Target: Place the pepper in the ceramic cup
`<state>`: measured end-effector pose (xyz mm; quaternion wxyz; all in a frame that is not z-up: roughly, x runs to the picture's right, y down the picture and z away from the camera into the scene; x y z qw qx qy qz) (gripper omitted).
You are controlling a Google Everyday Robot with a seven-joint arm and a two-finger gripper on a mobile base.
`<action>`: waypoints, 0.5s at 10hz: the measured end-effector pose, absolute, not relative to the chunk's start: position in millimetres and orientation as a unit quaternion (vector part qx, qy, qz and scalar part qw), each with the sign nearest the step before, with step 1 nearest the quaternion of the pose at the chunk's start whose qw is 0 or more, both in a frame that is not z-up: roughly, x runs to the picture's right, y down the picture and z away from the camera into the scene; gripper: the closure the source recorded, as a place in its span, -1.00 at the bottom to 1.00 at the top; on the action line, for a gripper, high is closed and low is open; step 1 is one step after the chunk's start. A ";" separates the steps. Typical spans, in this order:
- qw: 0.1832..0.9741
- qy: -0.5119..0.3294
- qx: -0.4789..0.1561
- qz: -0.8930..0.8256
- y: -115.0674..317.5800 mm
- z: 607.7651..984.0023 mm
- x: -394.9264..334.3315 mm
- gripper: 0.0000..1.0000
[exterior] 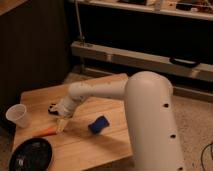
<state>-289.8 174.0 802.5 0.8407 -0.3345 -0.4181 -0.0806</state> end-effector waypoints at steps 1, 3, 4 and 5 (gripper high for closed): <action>0.833 -0.421 -0.350 -0.083 191.1 805.1 -295.7 -0.60; 0.823 -0.424 -0.368 -0.087 213.5 803.1 -301.1 -0.60; 0.821 -0.424 -0.373 -0.088 220.0 802.4 -300.5 -0.60; 0.821 -0.420 -0.378 -0.083 227.6 805.7 -298.6 -0.60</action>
